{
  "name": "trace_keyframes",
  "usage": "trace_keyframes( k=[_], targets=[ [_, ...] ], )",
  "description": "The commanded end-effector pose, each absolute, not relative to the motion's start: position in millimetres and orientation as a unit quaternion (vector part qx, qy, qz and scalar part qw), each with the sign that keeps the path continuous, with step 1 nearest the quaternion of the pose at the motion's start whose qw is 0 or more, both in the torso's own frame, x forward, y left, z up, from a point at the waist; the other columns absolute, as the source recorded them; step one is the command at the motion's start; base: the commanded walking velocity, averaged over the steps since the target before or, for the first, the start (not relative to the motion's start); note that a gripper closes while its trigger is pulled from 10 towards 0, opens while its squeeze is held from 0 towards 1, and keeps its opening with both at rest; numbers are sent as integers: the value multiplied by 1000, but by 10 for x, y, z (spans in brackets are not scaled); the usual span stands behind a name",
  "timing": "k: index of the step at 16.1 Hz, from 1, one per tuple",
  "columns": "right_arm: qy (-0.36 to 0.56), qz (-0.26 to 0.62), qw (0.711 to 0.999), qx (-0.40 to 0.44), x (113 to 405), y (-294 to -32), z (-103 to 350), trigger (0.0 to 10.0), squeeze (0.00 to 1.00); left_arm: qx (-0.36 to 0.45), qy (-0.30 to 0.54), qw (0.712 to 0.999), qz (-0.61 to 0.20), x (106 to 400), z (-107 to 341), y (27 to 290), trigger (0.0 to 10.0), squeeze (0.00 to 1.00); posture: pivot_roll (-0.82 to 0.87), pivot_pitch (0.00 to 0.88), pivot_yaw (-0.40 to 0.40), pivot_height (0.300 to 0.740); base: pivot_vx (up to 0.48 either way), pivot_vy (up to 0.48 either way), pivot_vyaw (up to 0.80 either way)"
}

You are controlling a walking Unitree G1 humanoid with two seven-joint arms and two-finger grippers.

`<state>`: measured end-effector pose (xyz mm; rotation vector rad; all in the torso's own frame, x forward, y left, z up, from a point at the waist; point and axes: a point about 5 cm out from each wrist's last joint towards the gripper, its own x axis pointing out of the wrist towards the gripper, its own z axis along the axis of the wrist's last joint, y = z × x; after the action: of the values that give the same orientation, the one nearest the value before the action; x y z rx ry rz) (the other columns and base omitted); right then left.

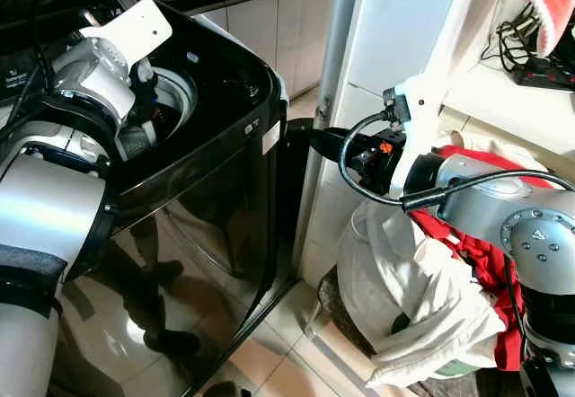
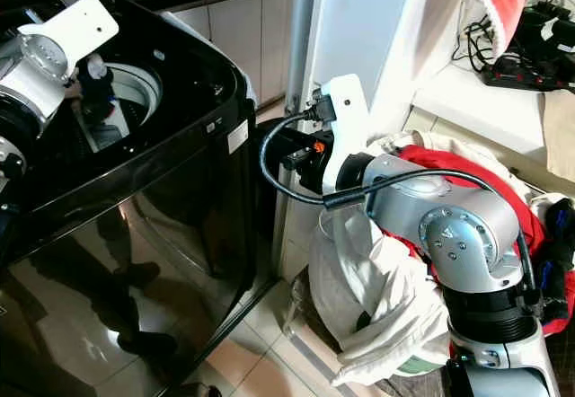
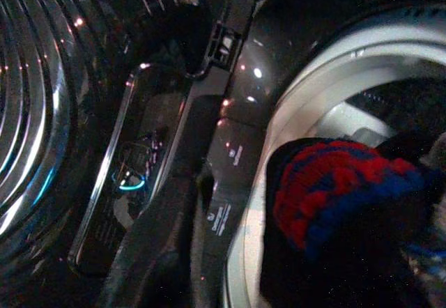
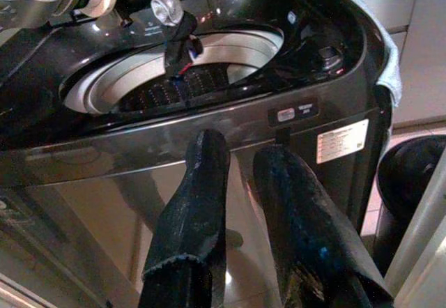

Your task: Clothes washing

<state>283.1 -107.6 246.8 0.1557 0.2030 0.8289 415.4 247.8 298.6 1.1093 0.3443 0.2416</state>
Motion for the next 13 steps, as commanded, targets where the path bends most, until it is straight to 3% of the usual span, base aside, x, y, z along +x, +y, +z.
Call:
trace_keyframes(
  k=[1, 6, 9, 11, 12, 13],
  targets=[
    [94, 407, 906, 68, 2803, -1065, 2476, 10000, 0, 528, 156, 827, 114, 4150, 3105, 2489, 10000, 1000, -43, 0, -4, 740, 0, 0, 0],
    [93, 404, 908, 65, 2813, -1083, 2468, 10000, 0, 540, 175, 817, 105, 4133, 3060, 2543, 10000, 1000, -44, 0, -4, 740, 0, 0, 0],
    [99, 393, 912, 64, 2837, -1094, 2444, 10000, 0, 547, 228, 804, 37, 4132, 2862, 2490, 10000, 1000, -37, 0, 0, 740, 0, 0, 0],
    [100, 390, 913, 61, 2840, -1087, 2435, 10000, 0, 576, 250, 778, 11, 4132, 2778, 2454, 10000, 1000, -41, 0, 3, 740, 0, 0, 0],
    [99, 390, 914, 60, 2839, -1087, 2436, 10000, 0, 586, 261, 767, -1, 4128, 2744, 2449, 10000, 0, -40, 0, 4, 740, 0, 0, 0],
    [98, 389, 914, 60, 2840, -1097, 2440, 10000, 0, 591, 260, 764, 5, 4126, 2749, 2463, 10000, 0, -40, 0, 4, 740, 0, 0, 0]
  ],
)
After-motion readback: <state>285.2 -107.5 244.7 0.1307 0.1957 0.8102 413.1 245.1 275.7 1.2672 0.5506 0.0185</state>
